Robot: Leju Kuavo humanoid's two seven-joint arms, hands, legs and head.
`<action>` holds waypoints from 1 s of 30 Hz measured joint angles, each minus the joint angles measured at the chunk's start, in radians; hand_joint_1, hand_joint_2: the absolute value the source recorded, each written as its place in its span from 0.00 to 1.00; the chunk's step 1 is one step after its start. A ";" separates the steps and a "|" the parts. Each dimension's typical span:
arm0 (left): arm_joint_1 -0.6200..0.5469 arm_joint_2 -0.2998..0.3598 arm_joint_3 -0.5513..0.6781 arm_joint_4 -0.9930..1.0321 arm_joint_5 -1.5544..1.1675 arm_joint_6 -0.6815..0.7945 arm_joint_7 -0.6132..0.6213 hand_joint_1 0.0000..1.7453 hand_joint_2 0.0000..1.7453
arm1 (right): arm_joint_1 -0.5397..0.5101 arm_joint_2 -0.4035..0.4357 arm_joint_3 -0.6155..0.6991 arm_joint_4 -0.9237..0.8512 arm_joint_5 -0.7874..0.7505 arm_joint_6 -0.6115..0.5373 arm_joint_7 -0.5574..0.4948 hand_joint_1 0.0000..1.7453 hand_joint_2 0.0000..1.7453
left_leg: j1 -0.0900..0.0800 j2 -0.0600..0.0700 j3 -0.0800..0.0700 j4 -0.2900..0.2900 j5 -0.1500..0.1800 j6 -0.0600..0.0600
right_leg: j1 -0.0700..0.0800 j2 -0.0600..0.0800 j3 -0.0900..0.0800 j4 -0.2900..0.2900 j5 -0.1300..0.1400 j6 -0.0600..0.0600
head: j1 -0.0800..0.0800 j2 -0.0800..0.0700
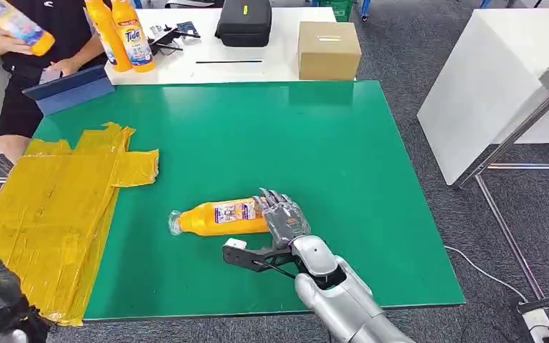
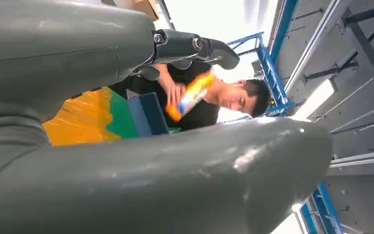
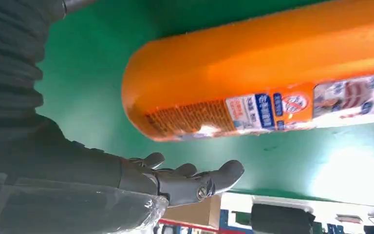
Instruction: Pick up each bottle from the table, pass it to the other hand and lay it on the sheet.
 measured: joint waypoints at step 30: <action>-0.052 0.020 -0.005 0.072 0.066 -0.013 -0.005 0.00 0.00 | -0.231 0.108 0.074 0.428 -0.029 0.038 -0.045 0.00 1.00 | 0.000 0.000 0.001 0.000 0.001 -0.001 | 0.000 0.000 0.000 0.000 0.000 0.000 | 0.000 0.000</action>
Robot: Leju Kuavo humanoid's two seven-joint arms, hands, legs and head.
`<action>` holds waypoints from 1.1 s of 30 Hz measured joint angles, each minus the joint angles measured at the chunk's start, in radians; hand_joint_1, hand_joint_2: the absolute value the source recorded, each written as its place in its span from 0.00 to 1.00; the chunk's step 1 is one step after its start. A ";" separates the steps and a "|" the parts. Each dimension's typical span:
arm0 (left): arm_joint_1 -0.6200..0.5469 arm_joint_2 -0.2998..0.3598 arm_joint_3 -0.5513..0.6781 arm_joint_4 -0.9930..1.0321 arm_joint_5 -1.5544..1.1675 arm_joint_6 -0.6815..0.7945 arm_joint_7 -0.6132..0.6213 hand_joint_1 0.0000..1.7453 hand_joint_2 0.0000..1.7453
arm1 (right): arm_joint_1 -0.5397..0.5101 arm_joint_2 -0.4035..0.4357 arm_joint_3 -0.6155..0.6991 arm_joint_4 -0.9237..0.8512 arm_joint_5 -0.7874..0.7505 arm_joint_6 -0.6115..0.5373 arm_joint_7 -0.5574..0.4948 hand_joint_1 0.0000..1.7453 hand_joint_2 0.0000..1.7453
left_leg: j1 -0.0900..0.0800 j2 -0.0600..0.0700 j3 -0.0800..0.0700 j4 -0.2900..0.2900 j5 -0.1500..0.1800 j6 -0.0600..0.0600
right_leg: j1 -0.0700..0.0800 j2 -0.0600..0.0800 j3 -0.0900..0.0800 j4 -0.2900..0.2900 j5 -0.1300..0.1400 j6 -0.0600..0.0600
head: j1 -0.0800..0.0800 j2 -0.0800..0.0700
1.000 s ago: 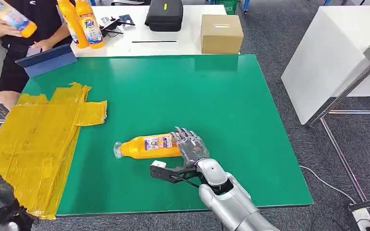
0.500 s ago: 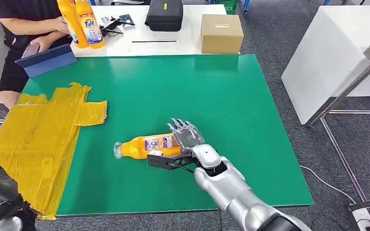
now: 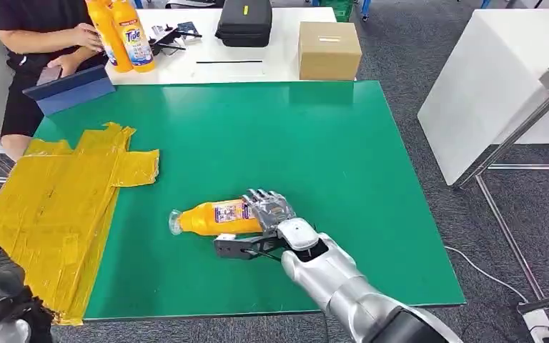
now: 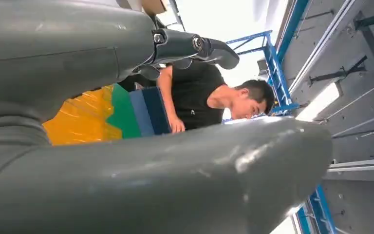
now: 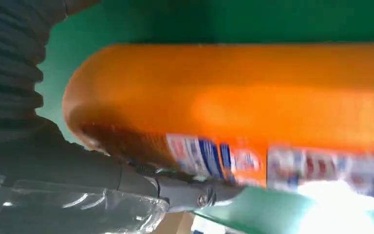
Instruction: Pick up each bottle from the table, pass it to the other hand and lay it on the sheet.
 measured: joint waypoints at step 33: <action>-0.068 0.050 -0.028 0.115 0.076 -0.032 0.002 0.00 0.00 | -0.033 -0.010 0.049 0.074 -0.032 -0.004 0.046 1.00 1.00 | 0.000 0.000 0.007 0.000 0.000 0.000 | -0.001 0.000 -0.003 0.000 -0.001 -0.001 | 0.000 0.000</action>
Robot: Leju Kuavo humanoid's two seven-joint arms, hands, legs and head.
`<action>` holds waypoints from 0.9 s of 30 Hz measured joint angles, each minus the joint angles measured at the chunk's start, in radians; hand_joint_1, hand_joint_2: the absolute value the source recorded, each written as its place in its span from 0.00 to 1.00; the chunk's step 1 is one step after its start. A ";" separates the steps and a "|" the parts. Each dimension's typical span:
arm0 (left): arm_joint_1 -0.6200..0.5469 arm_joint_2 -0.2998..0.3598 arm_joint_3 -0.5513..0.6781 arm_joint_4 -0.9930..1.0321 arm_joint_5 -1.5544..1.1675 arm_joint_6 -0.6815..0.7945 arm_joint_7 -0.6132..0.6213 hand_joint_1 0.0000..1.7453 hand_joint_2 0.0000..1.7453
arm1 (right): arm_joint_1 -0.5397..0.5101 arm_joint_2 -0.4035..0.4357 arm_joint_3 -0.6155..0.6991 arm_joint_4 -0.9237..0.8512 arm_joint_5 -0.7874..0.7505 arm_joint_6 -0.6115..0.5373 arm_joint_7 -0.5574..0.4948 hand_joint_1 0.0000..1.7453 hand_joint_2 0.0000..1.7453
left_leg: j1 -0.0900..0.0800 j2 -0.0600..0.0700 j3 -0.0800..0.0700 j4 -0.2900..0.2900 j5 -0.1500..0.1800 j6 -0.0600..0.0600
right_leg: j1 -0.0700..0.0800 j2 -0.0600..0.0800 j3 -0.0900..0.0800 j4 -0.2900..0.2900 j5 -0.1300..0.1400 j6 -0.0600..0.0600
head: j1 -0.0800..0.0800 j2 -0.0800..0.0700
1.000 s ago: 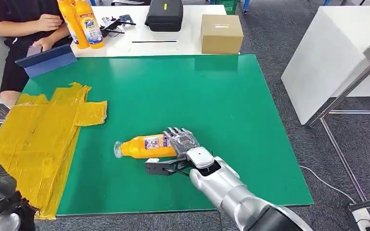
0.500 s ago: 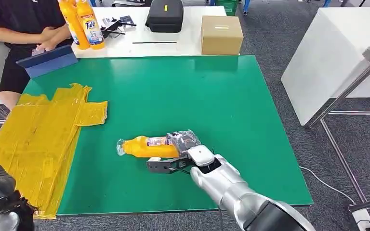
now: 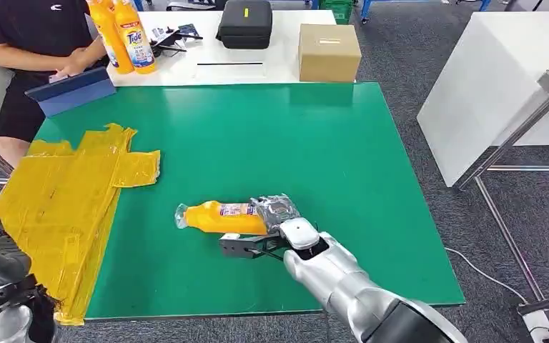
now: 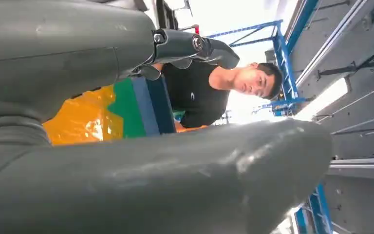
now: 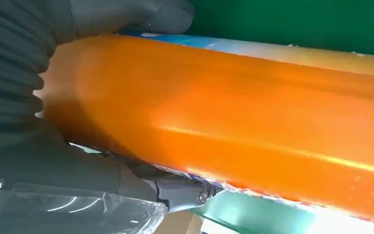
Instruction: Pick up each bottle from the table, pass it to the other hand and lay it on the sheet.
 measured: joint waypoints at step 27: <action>0.104 -0.056 -0.208 0.005 0.232 -0.318 0.130 0.00 1.00 | 0.133 -0.120 -0.151 -0.692 -0.174 0.042 -0.021 0.99 1.00 | 0.000 0.002 -0.009 0.001 0.002 0.000 | 0.000 0.000 0.000 0.000 0.003 -0.001 | 0.000 0.000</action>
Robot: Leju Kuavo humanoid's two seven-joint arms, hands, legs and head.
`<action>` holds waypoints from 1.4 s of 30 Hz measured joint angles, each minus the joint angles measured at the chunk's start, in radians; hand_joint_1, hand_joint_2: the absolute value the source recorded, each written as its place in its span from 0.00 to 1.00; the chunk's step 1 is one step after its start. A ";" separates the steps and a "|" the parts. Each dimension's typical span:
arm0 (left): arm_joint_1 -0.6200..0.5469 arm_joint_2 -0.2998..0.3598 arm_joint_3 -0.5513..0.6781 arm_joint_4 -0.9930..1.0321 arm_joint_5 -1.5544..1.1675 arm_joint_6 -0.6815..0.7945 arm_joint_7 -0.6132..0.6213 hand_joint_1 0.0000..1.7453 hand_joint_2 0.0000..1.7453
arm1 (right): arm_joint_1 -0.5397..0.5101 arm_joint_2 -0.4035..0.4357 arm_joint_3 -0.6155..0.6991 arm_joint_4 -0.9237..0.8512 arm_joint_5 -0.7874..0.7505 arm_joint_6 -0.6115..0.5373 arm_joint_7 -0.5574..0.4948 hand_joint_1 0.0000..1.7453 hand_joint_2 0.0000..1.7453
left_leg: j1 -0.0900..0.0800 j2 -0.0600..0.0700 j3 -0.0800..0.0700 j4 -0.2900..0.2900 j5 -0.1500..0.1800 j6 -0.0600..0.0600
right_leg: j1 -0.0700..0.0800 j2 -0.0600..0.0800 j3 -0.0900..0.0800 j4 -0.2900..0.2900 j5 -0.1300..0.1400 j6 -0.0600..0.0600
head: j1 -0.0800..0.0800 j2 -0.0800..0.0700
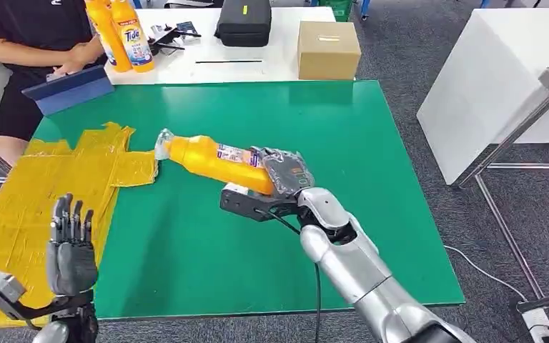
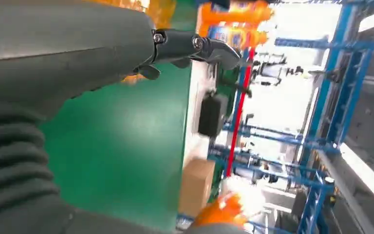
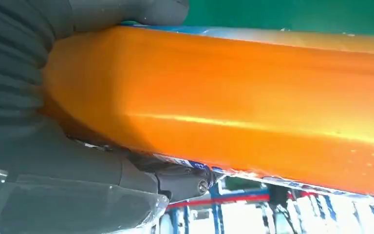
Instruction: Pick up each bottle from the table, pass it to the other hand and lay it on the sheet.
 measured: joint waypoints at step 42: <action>-0.101 -0.098 -0.262 0.093 0.429 -0.157 0.194 0.00 1.00 | -0.156 0.210 0.302 0.265 -0.212 -0.046 0.058 0.98 1.00 | 0.001 0.000 -0.002 0.000 0.000 0.000 | 0.001 0.000 -0.002 0.001 0.000 0.000 | 0.000 0.000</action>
